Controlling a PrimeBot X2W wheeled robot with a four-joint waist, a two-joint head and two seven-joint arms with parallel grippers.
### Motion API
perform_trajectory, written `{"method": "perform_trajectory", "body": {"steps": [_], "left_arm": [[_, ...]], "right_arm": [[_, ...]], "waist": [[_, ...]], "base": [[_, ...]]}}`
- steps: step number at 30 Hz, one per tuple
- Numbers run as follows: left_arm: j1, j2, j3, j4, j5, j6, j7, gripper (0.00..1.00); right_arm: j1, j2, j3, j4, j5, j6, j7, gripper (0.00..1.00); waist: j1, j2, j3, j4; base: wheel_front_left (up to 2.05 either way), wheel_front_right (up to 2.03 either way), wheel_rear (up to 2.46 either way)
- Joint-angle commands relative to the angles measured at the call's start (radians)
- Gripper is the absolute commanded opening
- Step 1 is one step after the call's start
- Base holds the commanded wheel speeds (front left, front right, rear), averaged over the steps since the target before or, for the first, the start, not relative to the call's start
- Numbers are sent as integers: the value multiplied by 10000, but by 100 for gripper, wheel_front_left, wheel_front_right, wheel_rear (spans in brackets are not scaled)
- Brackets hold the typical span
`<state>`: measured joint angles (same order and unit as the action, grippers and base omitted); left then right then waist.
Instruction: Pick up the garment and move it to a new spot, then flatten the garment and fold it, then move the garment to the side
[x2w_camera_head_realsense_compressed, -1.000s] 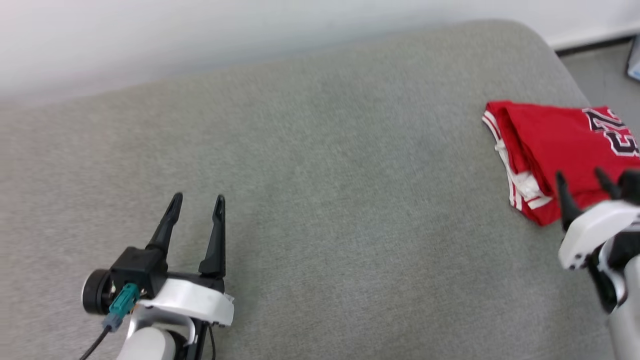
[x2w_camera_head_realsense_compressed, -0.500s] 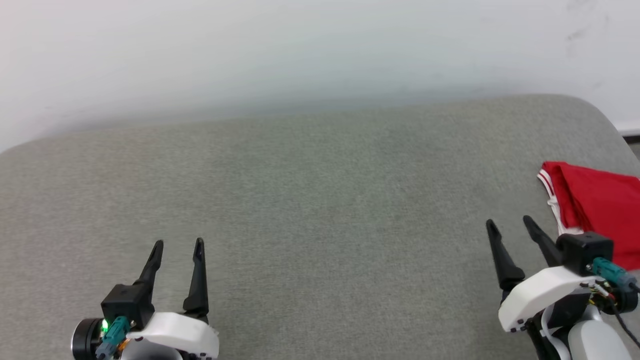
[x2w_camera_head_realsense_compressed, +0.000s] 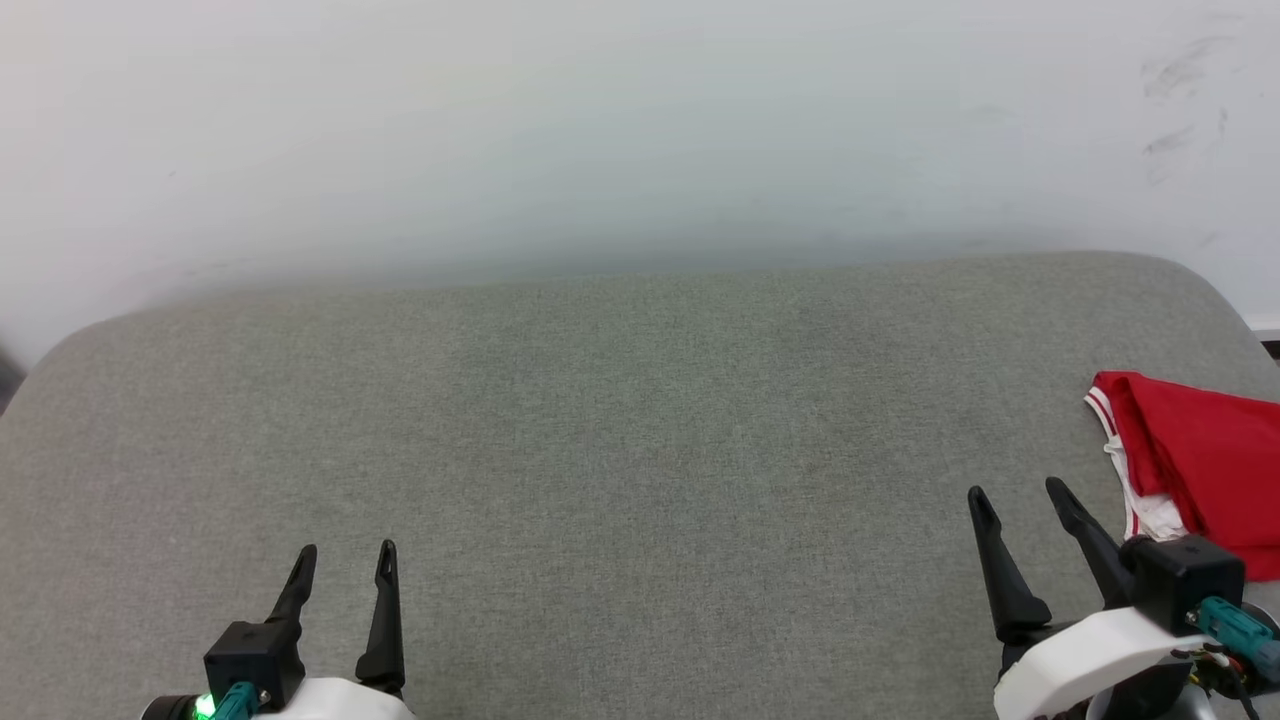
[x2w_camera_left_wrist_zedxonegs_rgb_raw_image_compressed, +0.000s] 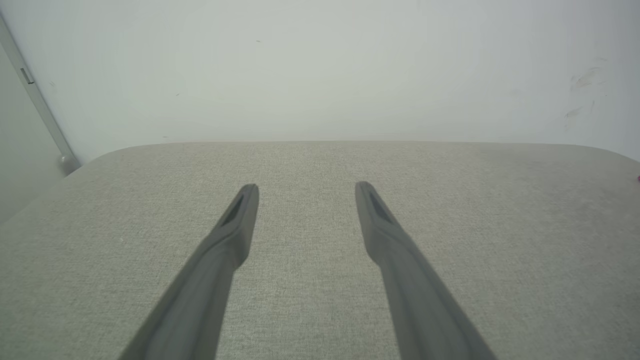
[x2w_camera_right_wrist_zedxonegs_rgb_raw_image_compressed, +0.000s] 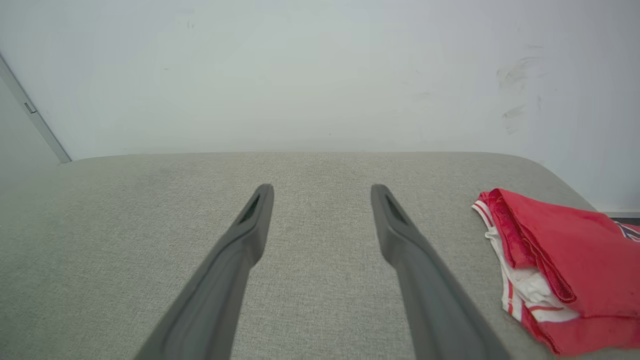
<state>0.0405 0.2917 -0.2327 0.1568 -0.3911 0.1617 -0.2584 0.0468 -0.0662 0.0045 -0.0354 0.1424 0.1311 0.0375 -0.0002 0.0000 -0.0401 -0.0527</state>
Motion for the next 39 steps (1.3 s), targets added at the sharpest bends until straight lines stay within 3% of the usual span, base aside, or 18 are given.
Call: {"method": "perform_trajectory", "body": {"steps": [1, 18, 19, 39], "left_arm": [[112, -27, 14, 5, -26, 24, -35, 100], [-43, 13, -22, 49, -38, -60, -63, 100], [7, 0, -24, 50, -20, -37, -12, 0], [-327, -613, 754, 379, -2899, -714, 866, 0]], "right_arm": [[147, 50, -22, -105, -10, -8, 44, 100], [316, 152, -33, -56, 70, -8, 138, 100], [199, 104, -25, -65, 39, 0, 123, 0], [-197, 69, -225, 730, 3541, -1, 231, 0]], "waist": [[2, 0, -12, 2], [2, 0, -25, 45], [2, 0, -24, 45], [2, 0, 42, 114]], "base": [[0, 0, 0], [0, 0, 0], [0, 0, 0], [0, 0, 0]]}}
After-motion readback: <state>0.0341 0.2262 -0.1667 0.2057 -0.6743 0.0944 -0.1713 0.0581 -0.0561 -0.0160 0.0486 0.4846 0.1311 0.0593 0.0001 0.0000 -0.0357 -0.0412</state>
